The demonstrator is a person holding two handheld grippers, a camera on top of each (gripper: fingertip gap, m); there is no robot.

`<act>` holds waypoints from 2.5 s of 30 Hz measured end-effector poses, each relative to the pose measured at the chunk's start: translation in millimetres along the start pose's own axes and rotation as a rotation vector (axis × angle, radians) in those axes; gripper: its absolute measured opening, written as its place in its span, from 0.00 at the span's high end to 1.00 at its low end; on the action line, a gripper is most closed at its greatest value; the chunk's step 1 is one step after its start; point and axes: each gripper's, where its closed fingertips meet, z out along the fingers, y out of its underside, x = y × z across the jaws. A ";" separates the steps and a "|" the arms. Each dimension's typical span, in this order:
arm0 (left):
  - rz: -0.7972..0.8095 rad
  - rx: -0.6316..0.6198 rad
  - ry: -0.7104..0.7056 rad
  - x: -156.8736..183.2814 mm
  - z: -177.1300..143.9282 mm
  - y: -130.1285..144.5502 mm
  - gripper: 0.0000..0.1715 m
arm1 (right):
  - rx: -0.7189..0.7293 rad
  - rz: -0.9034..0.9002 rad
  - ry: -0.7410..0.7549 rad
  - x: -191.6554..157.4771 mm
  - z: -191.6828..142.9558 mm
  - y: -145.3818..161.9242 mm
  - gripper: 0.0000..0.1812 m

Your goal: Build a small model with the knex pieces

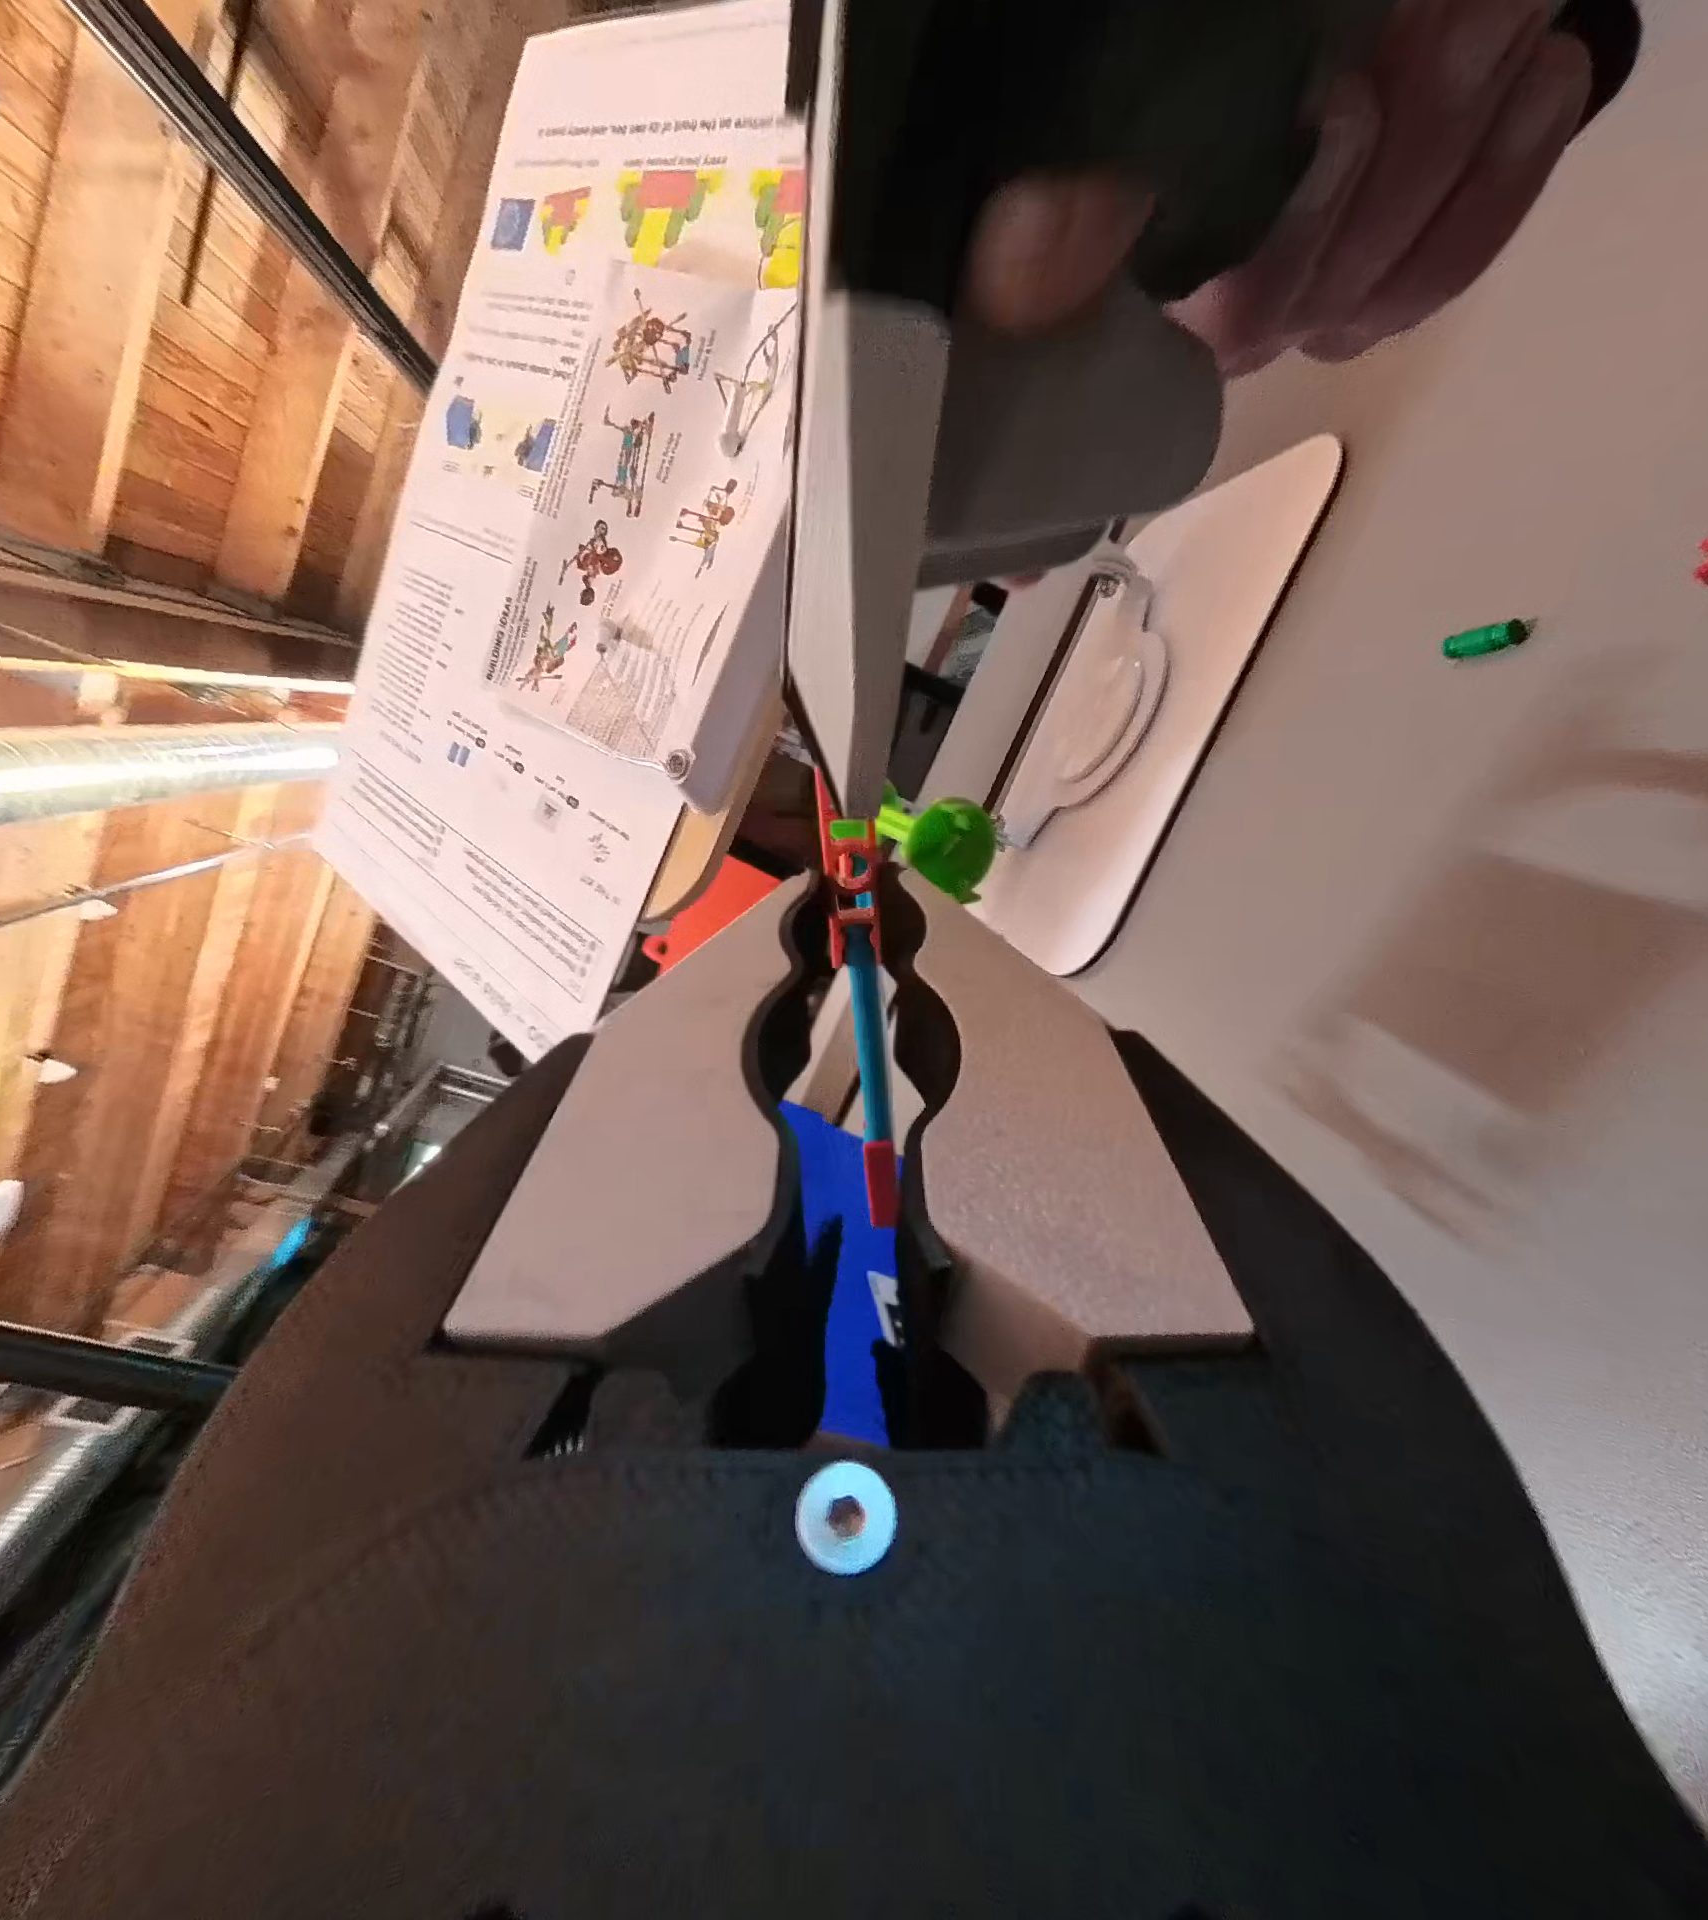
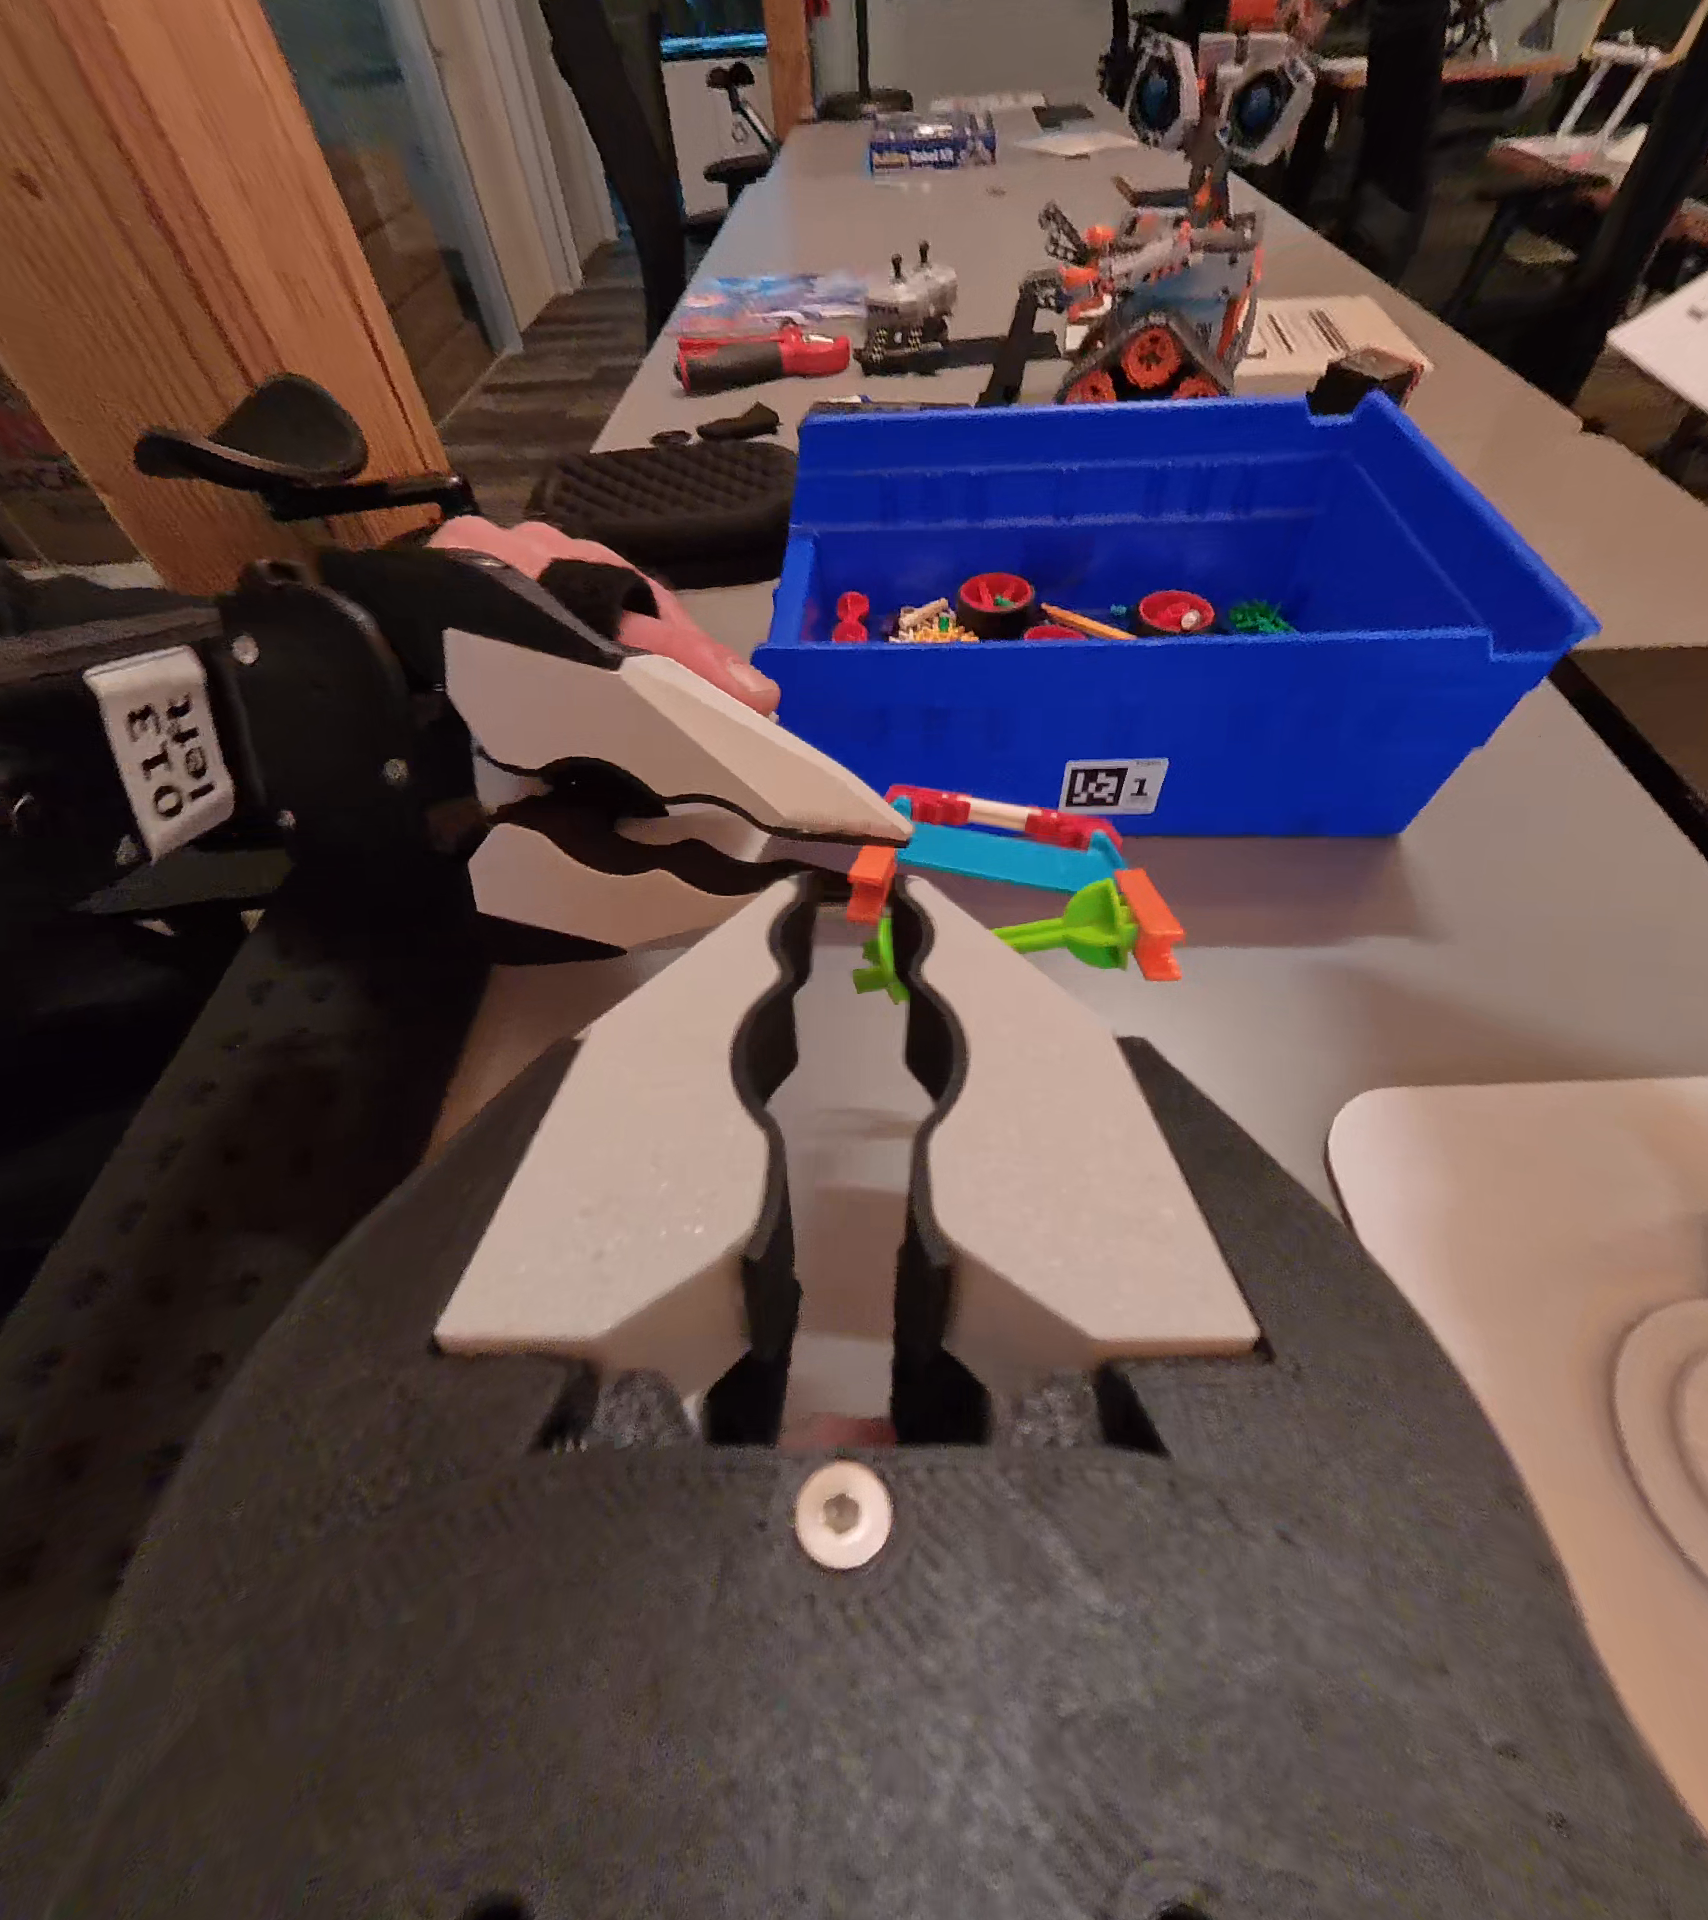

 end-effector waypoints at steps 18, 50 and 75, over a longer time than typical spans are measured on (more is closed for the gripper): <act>-0.380 0.221 0.341 11.4 -20.1 -22.7 0.96 | -0.228 -0.855 0.069 -22.4 -12.7 30.7 0.92; -0.549 0.359 0.482 14.5 -39.4 -36.2 0.96 | -0.138 -0.586 -0.091 -33.2 -9.3 30.9 0.99; -0.551 0.152 0.674 54.9 -32.9 -10.9 0.95 | -0.292 -0.612 -0.131 -38.3 14.4 76.3 0.99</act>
